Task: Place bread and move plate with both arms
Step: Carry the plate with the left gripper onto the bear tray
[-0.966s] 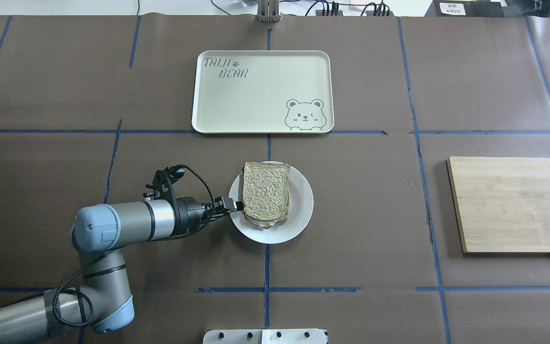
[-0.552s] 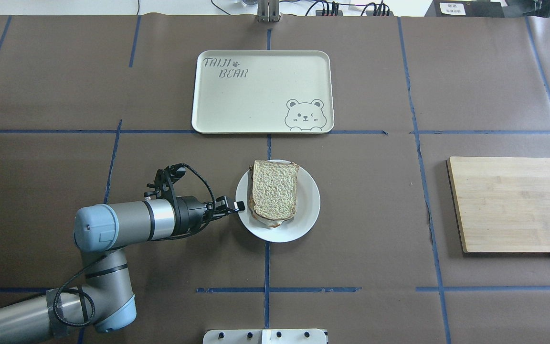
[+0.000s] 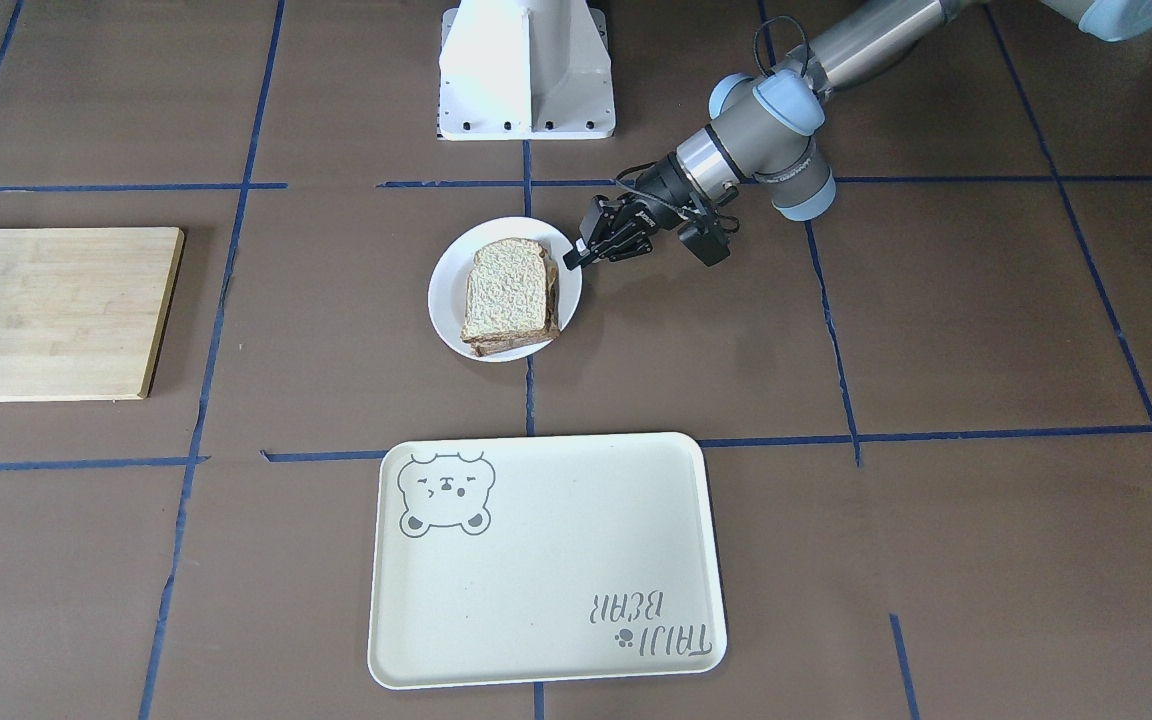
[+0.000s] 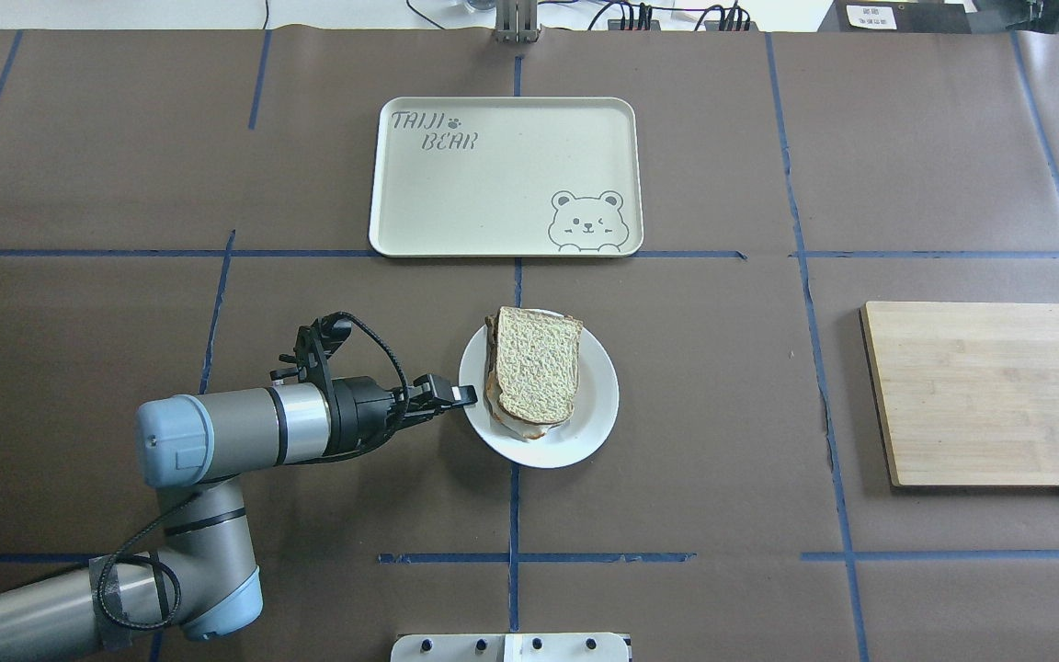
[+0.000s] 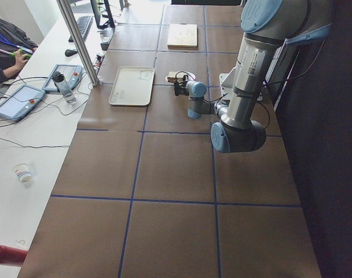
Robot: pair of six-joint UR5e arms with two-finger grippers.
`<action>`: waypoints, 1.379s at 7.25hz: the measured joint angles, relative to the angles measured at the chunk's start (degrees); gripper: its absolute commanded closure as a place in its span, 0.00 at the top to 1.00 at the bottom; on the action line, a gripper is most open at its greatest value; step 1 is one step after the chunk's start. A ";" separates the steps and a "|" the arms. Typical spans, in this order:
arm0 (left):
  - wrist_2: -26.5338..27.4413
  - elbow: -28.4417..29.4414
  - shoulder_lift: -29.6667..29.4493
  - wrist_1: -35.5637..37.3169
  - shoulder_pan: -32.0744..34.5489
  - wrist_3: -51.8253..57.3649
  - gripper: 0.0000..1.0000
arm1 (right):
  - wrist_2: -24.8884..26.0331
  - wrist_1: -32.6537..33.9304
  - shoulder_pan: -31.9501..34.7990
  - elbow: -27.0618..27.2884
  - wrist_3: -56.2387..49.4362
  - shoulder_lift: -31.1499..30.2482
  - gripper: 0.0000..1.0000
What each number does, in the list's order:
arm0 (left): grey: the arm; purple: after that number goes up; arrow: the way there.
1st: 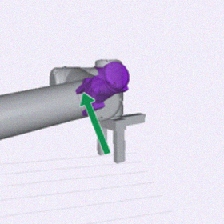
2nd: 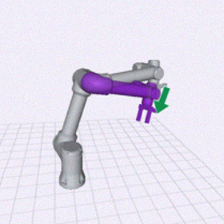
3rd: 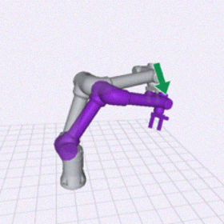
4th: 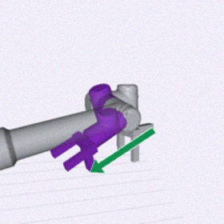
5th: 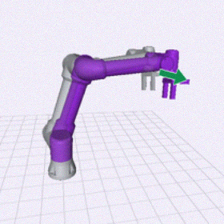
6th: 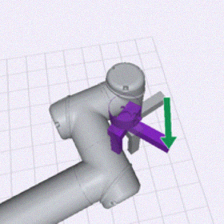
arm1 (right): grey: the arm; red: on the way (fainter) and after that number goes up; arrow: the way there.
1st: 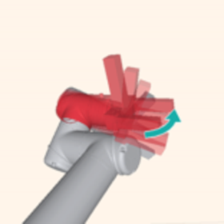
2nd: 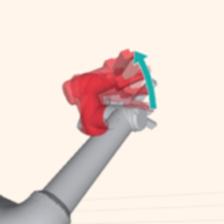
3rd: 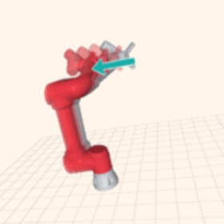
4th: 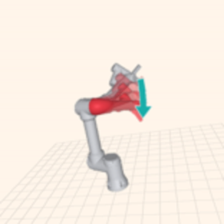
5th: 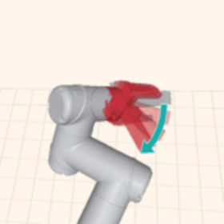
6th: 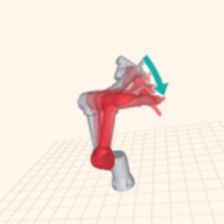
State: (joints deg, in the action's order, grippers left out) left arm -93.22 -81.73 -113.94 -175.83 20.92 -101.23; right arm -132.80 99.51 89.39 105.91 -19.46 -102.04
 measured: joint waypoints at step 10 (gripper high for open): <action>6.20 18.27 -13.61 -6.28 14.08 -18.05 0.00 | -0.18 -0.02 -0.01 0.09 0.12 0.26 1.00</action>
State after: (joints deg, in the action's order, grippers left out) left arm -87.03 -63.46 -127.55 -182.12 34.99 -119.28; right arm -132.98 99.49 89.38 106.00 -19.34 -101.78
